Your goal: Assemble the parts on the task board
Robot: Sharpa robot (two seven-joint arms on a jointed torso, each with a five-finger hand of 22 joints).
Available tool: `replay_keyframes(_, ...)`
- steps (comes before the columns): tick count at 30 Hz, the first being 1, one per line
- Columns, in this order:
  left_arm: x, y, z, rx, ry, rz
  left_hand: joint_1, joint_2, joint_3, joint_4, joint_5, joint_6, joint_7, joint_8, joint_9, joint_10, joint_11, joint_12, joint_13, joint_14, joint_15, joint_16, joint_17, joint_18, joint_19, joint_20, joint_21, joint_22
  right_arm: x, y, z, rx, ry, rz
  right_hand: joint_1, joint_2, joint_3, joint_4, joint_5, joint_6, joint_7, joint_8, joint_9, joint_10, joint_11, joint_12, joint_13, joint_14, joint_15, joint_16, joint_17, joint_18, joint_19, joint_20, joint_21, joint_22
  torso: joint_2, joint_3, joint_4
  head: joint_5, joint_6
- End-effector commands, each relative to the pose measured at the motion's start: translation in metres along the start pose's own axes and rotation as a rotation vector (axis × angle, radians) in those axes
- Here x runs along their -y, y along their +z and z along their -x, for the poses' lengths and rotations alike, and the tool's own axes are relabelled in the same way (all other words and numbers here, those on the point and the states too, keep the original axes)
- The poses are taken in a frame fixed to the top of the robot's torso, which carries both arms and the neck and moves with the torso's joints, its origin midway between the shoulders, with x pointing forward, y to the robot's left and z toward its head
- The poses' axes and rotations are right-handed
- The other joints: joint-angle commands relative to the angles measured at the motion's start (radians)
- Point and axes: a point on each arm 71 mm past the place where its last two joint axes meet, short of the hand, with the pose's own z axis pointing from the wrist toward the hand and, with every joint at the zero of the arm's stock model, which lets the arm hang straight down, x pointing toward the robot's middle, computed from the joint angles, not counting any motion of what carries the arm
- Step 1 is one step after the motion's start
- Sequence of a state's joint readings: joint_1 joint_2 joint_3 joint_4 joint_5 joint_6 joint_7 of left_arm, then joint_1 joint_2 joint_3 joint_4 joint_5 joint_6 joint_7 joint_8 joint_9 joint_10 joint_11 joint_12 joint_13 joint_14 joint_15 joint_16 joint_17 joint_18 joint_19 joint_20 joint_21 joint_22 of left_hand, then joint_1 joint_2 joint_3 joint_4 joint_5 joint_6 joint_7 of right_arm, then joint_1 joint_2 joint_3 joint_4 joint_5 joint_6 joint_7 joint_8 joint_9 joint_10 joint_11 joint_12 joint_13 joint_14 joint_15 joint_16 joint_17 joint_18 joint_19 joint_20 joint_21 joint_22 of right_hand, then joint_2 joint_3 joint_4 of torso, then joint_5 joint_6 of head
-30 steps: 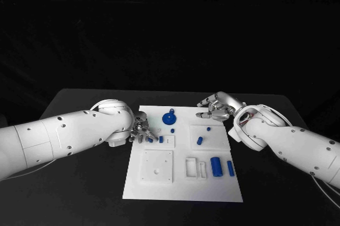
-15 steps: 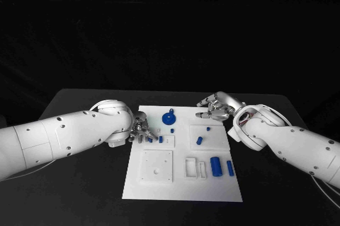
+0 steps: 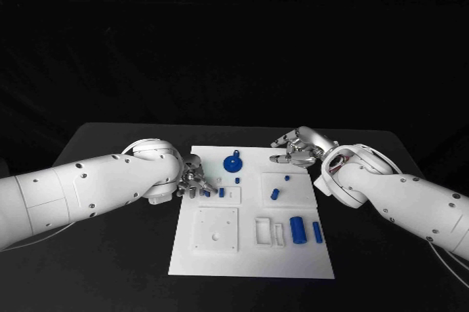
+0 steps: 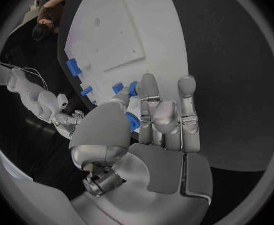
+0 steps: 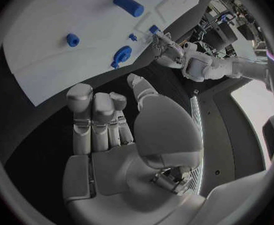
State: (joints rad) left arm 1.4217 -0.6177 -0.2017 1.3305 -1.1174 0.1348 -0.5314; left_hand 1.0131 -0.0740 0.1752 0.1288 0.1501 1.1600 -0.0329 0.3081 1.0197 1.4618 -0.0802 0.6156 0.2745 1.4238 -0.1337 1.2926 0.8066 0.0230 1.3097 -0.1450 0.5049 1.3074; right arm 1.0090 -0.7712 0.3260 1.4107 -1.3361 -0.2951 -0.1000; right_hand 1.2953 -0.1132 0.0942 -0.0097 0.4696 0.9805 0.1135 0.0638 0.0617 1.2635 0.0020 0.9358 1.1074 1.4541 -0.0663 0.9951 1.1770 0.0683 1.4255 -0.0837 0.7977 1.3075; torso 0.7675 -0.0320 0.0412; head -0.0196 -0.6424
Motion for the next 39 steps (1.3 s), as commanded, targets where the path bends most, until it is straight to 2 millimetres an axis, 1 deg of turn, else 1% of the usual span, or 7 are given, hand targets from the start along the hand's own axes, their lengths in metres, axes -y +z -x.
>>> replay_keyframes(1,-0.0102,0.0034,-0.0155,-0.051,0.024,0.059,0.000,-0.008,-0.002,0.004,-0.005,-0.007,0.001,-0.007,0.001,0.054,-0.002,0.005,-0.001,0.009,-0.001,-0.005,0.001,0.007,0.005,-0.002,0.004,0.018,-0.0006,-0.0001,-0.0010,-0.008,-0.003,0.009,-0.012,-0.001,-0.002,0.004,0.007,-0.002,0.001,-0.003,0.000,-0.006,-0.001,-0.004,-0.001,0.000,0.000,-0.006,-0.003,0.004,0.006,0.000,-0.006,0.097,-0.001,-0.0001,0.0003,0.000,0.000)
replay_keyframes(5,-0.0111,0.0015,-0.0140,-0.047,0.019,0.058,0.001,-0.006,-0.004,0.002,-0.005,-0.007,0.001,-0.007,0.001,0.053,-0.002,0.005,-0.002,0.010,-0.001,-0.005,0.001,0.007,0.005,-0.002,0.003,0.018,-0.0006,-0.0001,-0.0010,-0.008,-0.002,0.009,-0.012,-0.001,-0.002,0.004,0.007,-0.002,0.001,-0.003,0.000,-0.006,-0.001,-0.004,-0.001,0.000,0.000,-0.006,-0.003,0.004,0.006,0.000,-0.006,0.097,0.000,-0.0009,0.0008,-0.001,-0.001)
replay_keyframes(13,-0.0132,-0.0003,-0.0116,-0.035,0.011,0.063,0.003,0.001,-0.008,-0.009,-0.004,-0.007,0.001,-0.008,0.000,0.054,-0.002,0.004,-0.003,0.010,-0.001,-0.007,-0.001,0.008,0.005,-0.001,0.003,0.018,-0.0015,-0.0002,-0.0017,-0.008,-0.002,0.009,-0.010,0.000,0.000,0.002,0.005,-0.004,0.002,-0.003,-0.001,-0.007,-0.001,-0.005,-0.001,0.000,0.000,-0.006,-0.003,0.004,0.006,0.000,-0.006,0.097,0.000,-0.0008,0.0003,-0.001,-0.001)
replay_keyframes(17,-0.0133,-0.0006,-0.0104,-0.025,0.005,0.060,0.000,0.014,-0.014,-0.021,-0.004,-0.009,0.001,-0.009,0.001,0.054,-0.002,0.004,-0.004,0.010,-0.001,-0.008,-0.001,0.010,0.006,-0.001,0.002,0.018,-0.0010,-0.0002,-0.0019,-0.008,-0.002,0.007,-0.010,0.000,0.000,0.002,0.005,-0.004,0.002,-0.003,-0.001,-0.007,-0.001,-0.005,-0.001,0.000,0.000,-0.006,-0.003,0.004,0.006,0.000,-0.006,0.097,0.000,-0.0013,0.0005,-0.001,-0.001)
replay_keyframes(28,-0.0103,-0.0006,-0.0093,-0.013,-0.003,0.048,0.000,0.014,-0.014,-0.021,-0.004,-0.009,0.001,-0.009,0.001,0.054,-0.002,0.004,-0.004,0.010,-0.001,-0.008,-0.001,0.010,0.006,-0.001,0.002,0.018,0.0000,0.0001,-0.0027,-0.008,-0.001,0.004,-0.010,0.000,0.000,0.002,0.005,-0.004,0.002,-0.003,-0.001,-0.007,-0.001,-0.005,-0.001,0.000,0.000,-0.006,-0.003,0.004,0.006,0.000,-0.006,0.097,0.001,-0.0003,-0.0004,0.001,-0.001)
replay_keyframes(30,-0.0100,-0.0006,-0.0091,-0.011,-0.005,0.047,-0.002,0.021,-0.019,-0.030,-0.004,-0.009,0.000,-0.008,0.001,0.054,-0.002,0.005,-0.004,0.010,-0.001,-0.008,-0.001,0.010,0.007,-0.001,0.002,0.018,0.0000,0.0001,-0.0029,-0.008,-0.001,0.004,-0.010,0.000,0.000,0.002,0.005,-0.004,0.002,-0.003,-0.001,-0.007,-0.001,-0.005,-0.001,0.000,0.000,-0.006,-0.003,0.004,0.006,0.000,-0.006,0.097,0.000,0.0003,0.0000,0.001,0.000)
replay_keyframes(39,-0.0086,-0.0002,-0.0086,-0.006,-0.010,0.042,0.003,0.025,-0.021,-0.037,-0.004,-0.009,0.000,-0.009,0.001,0.054,-0.003,0.005,-0.004,0.010,-0.001,-0.008,0.000,0.010,0.008,-0.001,0.001,0.018,0.0002,0.0001,-0.0033,-0.009,-0.001,0.004,-0.010,0.000,0.000,0.002,0.005,-0.004,0.002,-0.003,-0.001,-0.007,-0.001,-0.005,-0.001,0.000,0.000,-0.006,-0.003,0.004,0.006,0.000,-0.006,0.097,0.000,0.0006,0.0002,0.001,0.000)
